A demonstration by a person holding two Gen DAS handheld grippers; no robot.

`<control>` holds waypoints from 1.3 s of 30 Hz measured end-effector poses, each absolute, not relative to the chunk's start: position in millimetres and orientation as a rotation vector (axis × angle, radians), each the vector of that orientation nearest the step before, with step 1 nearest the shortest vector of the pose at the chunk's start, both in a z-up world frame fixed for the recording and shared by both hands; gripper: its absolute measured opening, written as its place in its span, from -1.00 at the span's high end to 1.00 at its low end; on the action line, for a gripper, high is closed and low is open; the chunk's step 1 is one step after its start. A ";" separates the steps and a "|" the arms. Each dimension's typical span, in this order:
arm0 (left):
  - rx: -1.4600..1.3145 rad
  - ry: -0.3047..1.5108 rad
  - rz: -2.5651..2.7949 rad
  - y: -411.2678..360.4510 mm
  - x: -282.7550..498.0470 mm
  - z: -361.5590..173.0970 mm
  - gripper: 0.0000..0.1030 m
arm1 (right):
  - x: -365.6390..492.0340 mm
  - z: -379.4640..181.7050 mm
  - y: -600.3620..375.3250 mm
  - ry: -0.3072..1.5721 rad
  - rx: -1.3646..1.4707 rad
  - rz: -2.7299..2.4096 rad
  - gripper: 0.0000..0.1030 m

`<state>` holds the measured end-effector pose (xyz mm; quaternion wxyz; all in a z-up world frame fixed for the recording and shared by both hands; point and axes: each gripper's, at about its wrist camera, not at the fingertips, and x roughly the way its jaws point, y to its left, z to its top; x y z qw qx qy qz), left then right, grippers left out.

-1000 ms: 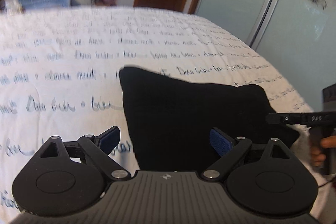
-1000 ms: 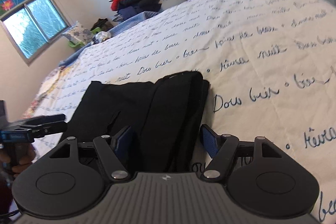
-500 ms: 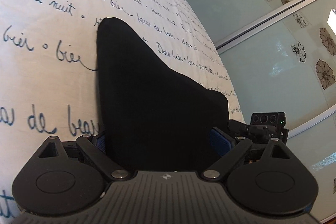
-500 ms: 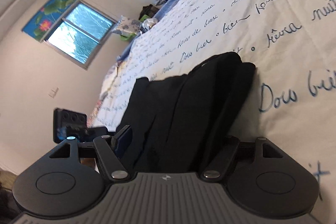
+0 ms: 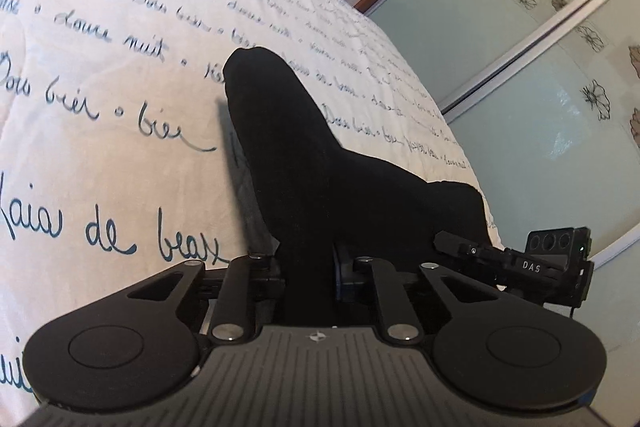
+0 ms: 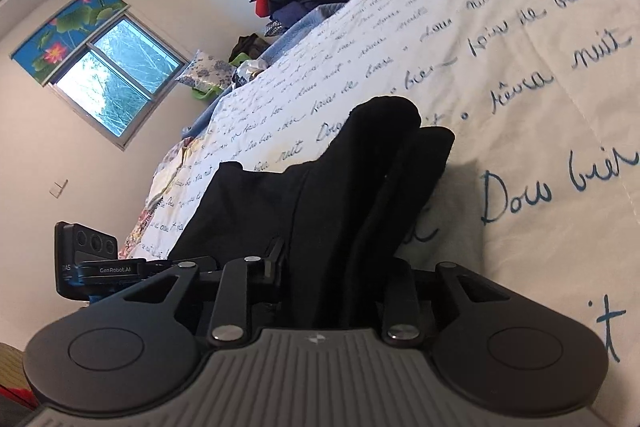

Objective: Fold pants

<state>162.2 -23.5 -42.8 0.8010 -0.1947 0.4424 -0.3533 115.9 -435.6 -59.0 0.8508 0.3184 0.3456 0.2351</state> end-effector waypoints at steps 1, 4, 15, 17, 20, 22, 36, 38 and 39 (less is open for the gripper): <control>-0.405 0.929 -0.761 -24.6 159.3 -38.6 0.61 | 114.4 -54.5 -433.8 0.721 0.659 0.497 0.47; -0.375 0.875 -0.771 -24.6 152.1 -25.0 0.62 | 113.1 -39.4 -426.1 0.703 0.603 0.509 0.47; -0.275 0.735 -0.677 -0.8 167.5 15.8 0.62 | 152.7 -8.3 -385.5 0.639 0.528 0.567 0.47; -0.262 0.725 -0.649 5.3 178.8 21.3 0.62 | 167.2 -5.3 -377.9 0.626 0.528 0.572 0.47; -0.246 0.715 -0.618 13.3 194.9 27.5 0.62 | 191.0 -3.8 -367.1 0.616 0.526 0.575 0.47; -0.222 0.700 -0.596 14.8 205.1 31.2 0.62 | 205.1 -4.1 -359.3 0.616 0.514 0.573 0.47; -0.231 0.790 -0.483 25.3 265.0 -0.4 0.53 | 268.3 -31.9 -337.8 0.697 0.486 0.483 0.42; -0.265 0.813 -0.469 30.6 267.7 -8.3 0.45 | 270.9 -39.1 -340.8 0.722 0.507 0.446 0.29; -0.280 0.823 -0.465 33.7 269.2 -10.9 0.38 | 271.2 -42.7 -342.8 0.735 0.521 0.432 0.19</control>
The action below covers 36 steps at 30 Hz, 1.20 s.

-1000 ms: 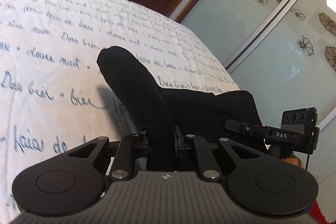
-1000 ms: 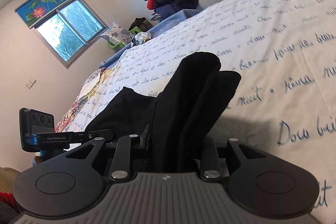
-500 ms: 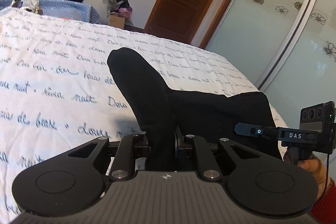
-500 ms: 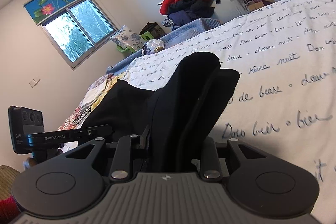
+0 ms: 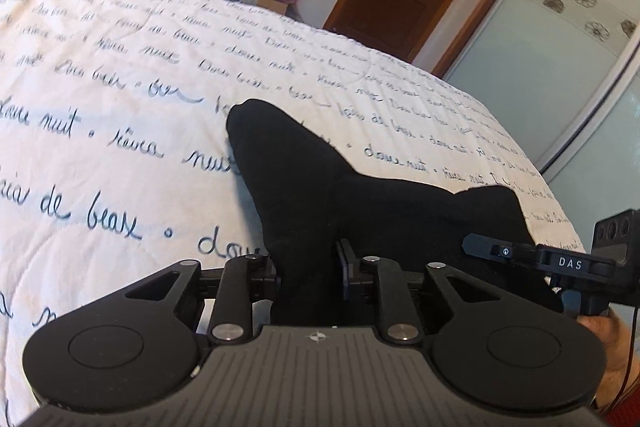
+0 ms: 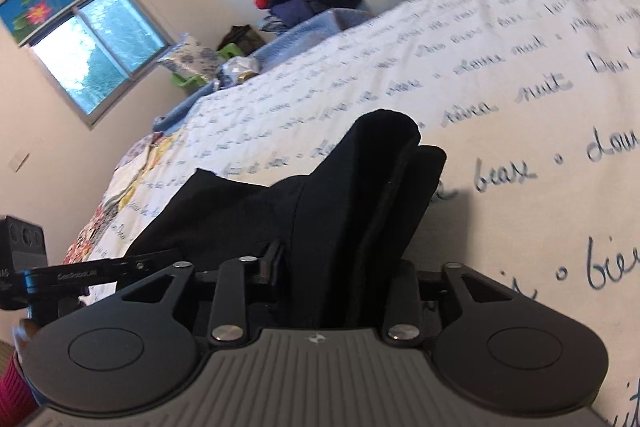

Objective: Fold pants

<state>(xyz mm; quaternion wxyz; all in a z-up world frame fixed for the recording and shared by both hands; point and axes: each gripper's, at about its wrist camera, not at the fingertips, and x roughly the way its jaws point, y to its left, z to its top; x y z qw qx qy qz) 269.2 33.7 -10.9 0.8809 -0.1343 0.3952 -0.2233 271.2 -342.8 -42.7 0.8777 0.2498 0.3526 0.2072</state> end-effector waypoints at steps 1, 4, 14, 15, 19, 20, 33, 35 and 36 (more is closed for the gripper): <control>-0.289 0.829 -0.457 36.6 269.1 -12.3 0.34 | 269.9 -45.1 -344.0 0.743 0.527 0.423 0.16; -0.281 0.817 -0.410 42.7 262.7 -9.9 0.19 | 260.5 -44.9 -347.0 0.743 0.525 0.408 0.10; -0.279 0.762 -0.315 64.6 220.4 2.6 -0.25 | 193.6 -1.5 -348.6 0.558 0.216 0.120 -0.19; -0.271 0.762 -0.315 63.5 217.8 0.1 -0.26 | 183.9 3.4 -343.7 0.530 0.189 0.135 -0.19; -0.225 0.785 -0.260 55.7 218.8 -13.6 -0.28 | 160.9 6.9 -300.4 0.523 -0.020 0.272 -0.16; -0.228 0.784 -0.253 54.7 219.0 -14.8 -0.28 | 161.5 4.0 -287.6 0.548 -0.078 0.285 -0.16; -0.131 0.708 -0.190 37.8 164.9 12.0 -0.66 | 144.2 -6.6 -266.3 0.609 0.003 0.271 -0.46; -0.123 0.716 -0.193 31.5 157.7 10.2 -0.69 | 140.3 -8.1 -262.2 0.617 -0.001 0.266 -0.47; -0.120 0.721 -0.196 28.9 154.3 9.5 -0.72 | 137.3 -7.7 -261.6 0.616 0.003 0.263 -0.51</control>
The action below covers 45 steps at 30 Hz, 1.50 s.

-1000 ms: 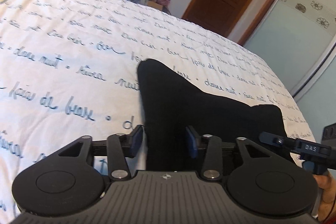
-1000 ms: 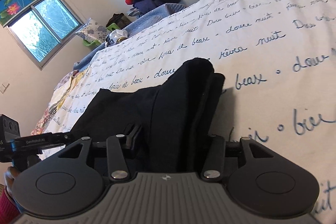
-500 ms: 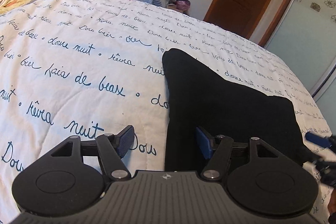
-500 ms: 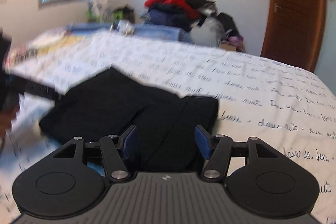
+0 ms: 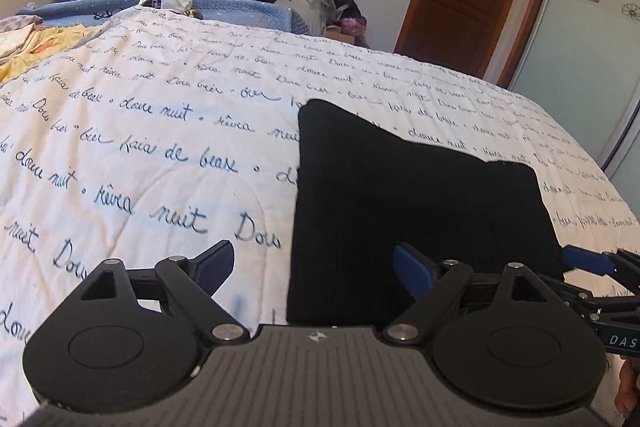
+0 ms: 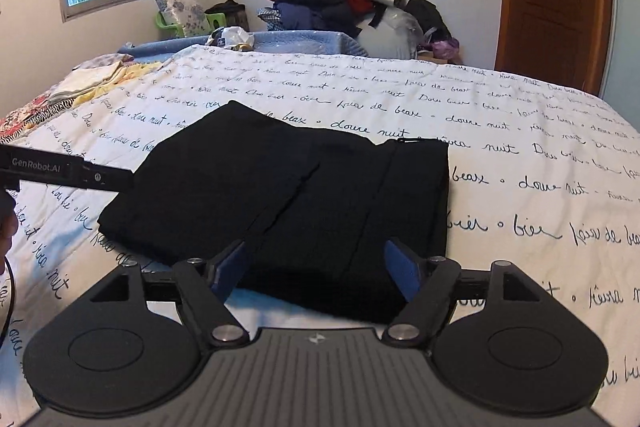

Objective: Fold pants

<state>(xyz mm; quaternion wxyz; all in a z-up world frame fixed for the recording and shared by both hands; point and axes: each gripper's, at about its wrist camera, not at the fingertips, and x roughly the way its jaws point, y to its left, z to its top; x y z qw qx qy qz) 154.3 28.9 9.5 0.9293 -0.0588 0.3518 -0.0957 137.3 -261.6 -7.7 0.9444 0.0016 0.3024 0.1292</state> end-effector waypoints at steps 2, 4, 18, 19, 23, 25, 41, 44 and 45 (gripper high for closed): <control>-0.115 0.729 -0.202 24.9 148.8 7.5 -0.75 | 134.0 -7.1 -261.0 0.618 0.019 0.262 -0.65; -0.110 0.733 -0.199 21.5 143.0 5.9 -0.77 | 128.4 -5.4 -258.2 0.625 0.026 0.255 -0.75; -0.014 0.771 -0.145 0.9 100.2 -16.5 -0.87 | 77.3 -12.1 -232.3 0.675 0.041 0.187 -0.88; -0.012 0.773 -0.138 0.7 98.5 -18.5 -0.87 | 74.6 -13.4 -230.0 0.676 0.035 0.181 -0.88; -0.006 0.771 -0.122 -0.7 90.3 -26.7 -0.88 | 65.9 -19.8 -223.3 0.665 0.017 0.144 -0.89; 0.015 0.759 -0.117 -3.3 86.6 -28.0 -0.89 | 65.2 -23.1 -223.8 0.680 0.035 0.127 -0.89; 0.060 0.726 -0.096 -12.9 78.3 -32.8 -0.95 | 63.6 -39.4 -226.2 0.705 0.073 0.087 -0.89; 0.064 0.721 -0.090 -13.3 77.1 -34.3 -0.98 | 64.3 -41.1 -224.3 0.709 0.061 0.082 -0.89; 0.064 0.718 -0.088 -13.0 76.8 -34.8 -0.99 | 64.4 -41.8 -224.3 0.709 0.062 0.080 -0.89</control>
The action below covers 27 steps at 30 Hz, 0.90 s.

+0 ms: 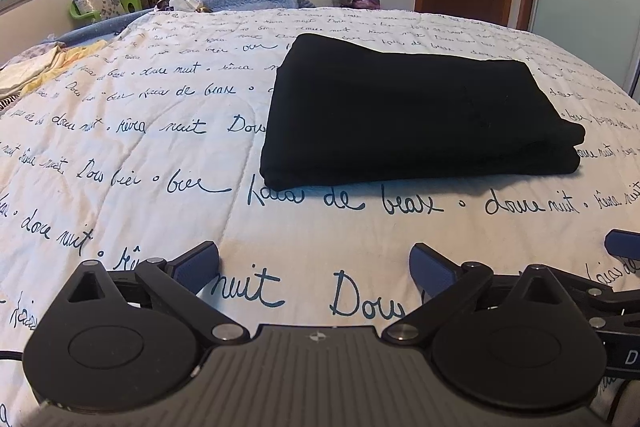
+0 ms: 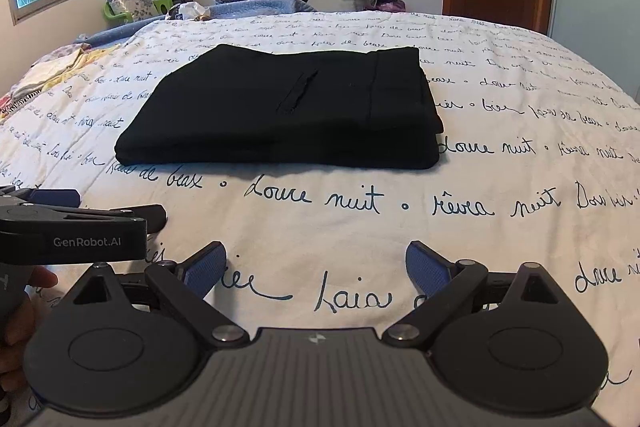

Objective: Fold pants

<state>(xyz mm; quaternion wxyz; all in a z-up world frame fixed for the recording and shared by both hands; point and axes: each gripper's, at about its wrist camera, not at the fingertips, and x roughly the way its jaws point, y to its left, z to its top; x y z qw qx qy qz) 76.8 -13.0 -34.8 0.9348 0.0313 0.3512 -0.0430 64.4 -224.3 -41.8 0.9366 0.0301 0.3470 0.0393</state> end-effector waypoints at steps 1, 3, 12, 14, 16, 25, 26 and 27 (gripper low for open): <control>0.065 0.716 -0.087 -13.0 76.6 -35.3 -0.99 | 64.8 -42.5 -224.6 0.710 0.063 0.079 -0.90; 0.061 0.713 -0.086 -12.1 76.2 -36.1 -1.00 | 65.4 -43.6 -225.4 0.713 0.065 0.076 -0.91; 0.056 0.704 -0.081 -10.4 74.1 -38.5 -1.00 | 64.2 -48.5 -221.2 0.712 0.038 0.070 -0.97; 0.056 0.701 -0.078 -9.9 73.0 -38.6 -1.00 | 64.0 -48.9 -221.3 0.709 0.037 0.069 -0.98; 0.054 0.699 -0.075 -8.8 72.2 -38.6 -1.00 | 63.4 -49.0 -221.6 0.707 0.041 0.068 -0.98; 0.063 0.686 -0.049 -6.0 68.2 -39.4 -1.00 | 65.5 -43.5 -228.0 0.693 0.059 0.047 -0.98; 0.065 0.685 -0.048 -6.3 68.2 -39.6 -1.00 | 65.8 -43.8 -228.4 0.692 0.056 0.038 -0.98; 0.065 0.684 -0.048 -6.6 68.1 -39.9 -1.00 | 66.5 -44.4 -228.8 0.694 0.054 0.030 -0.98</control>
